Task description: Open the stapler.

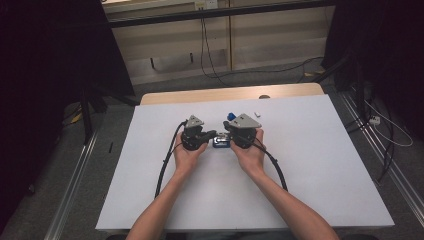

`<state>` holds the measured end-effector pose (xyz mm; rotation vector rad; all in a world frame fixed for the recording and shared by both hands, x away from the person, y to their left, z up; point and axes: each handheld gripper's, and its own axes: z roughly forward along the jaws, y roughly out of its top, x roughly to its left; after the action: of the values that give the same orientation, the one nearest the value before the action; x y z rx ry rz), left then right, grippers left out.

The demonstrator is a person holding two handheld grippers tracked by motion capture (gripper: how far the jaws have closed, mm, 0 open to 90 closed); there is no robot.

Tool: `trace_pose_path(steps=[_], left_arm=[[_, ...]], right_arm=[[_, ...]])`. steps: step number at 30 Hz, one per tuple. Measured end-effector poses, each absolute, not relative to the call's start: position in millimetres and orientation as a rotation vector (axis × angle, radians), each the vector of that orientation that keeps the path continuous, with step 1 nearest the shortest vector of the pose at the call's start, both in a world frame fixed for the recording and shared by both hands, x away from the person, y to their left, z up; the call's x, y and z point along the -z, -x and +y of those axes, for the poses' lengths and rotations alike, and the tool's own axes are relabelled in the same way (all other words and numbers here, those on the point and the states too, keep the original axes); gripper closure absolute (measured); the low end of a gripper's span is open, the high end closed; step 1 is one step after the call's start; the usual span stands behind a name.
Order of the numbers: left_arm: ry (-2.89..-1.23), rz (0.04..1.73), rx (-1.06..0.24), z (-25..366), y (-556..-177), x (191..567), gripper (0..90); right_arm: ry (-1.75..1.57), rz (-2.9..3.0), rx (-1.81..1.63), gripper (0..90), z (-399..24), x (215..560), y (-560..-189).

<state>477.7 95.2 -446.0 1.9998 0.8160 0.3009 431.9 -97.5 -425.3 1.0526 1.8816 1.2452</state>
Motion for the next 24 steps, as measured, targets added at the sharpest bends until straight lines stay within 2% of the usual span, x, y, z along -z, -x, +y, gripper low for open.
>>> trace_pose_path(steps=[24], left_arm=[[-2.005,0.801,-0.306,94.7,-477.4,446.0,90.0]], right_arm=[[-1.064,1.843,-1.231,90.0,-114.0,416.9,-430.0]])
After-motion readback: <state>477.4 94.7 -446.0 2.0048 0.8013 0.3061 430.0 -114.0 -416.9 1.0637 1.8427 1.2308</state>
